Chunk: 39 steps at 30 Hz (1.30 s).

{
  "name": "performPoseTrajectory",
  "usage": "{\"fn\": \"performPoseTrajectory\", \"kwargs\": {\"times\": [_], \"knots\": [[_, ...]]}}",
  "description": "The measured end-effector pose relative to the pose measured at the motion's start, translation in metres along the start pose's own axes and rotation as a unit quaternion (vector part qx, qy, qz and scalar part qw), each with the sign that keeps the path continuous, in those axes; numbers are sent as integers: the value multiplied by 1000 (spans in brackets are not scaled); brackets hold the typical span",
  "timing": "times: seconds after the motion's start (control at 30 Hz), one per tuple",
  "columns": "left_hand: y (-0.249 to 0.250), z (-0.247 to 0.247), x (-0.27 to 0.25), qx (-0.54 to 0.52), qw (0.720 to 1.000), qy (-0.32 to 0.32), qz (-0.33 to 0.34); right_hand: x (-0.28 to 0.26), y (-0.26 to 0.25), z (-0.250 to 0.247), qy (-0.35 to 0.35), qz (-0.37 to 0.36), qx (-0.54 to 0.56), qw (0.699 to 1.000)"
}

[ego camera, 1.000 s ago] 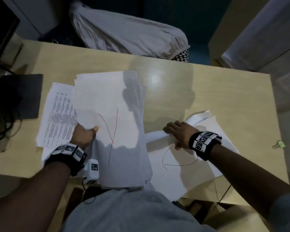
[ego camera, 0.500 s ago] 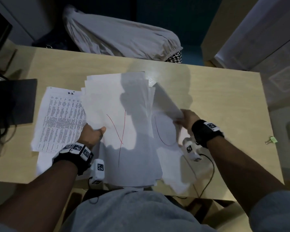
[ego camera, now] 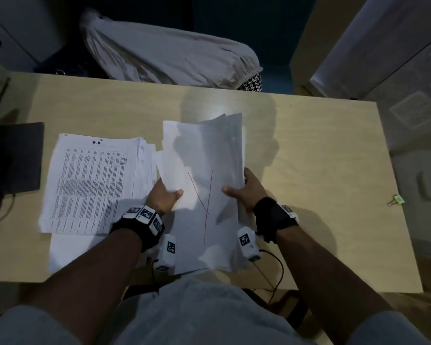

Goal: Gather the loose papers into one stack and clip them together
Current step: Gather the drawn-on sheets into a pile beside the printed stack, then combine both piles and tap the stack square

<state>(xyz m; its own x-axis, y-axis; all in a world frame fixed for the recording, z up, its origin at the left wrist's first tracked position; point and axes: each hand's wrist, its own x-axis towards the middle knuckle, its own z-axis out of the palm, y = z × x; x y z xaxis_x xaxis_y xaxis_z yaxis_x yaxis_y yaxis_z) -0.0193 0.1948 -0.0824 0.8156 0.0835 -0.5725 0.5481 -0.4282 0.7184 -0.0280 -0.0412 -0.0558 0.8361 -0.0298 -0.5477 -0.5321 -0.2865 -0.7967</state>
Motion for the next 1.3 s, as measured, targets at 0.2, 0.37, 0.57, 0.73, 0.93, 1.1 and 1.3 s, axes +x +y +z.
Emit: {"fn": "performPoseTrajectory", "kwargs": {"times": [0.2,0.37,0.57,0.73,0.93,1.1,1.3], "knots": [[-4,-6,8,-110,992,53,19,-3,-3,-11,48,-49,11,998],[11,-16,9,-220,975,-28,-24,-2,-10,-28,29,-56,34,997],[21,-16,-2,-188,982,6,-14,13,-14,-8,14,11,-24,1000],[3,-39,7,-160,986,33,27,29,-6,19,21,21,-152,988],[-33,-92,15,-56,988,145,9,35,2,17,74,58,-222,970],[-78,-156,9,135,929,323,-117,41,8,10,102,64,-216,969],[-97,-191,0,151,934,217,-241,49,10,4,119,92,-269,951]]}}
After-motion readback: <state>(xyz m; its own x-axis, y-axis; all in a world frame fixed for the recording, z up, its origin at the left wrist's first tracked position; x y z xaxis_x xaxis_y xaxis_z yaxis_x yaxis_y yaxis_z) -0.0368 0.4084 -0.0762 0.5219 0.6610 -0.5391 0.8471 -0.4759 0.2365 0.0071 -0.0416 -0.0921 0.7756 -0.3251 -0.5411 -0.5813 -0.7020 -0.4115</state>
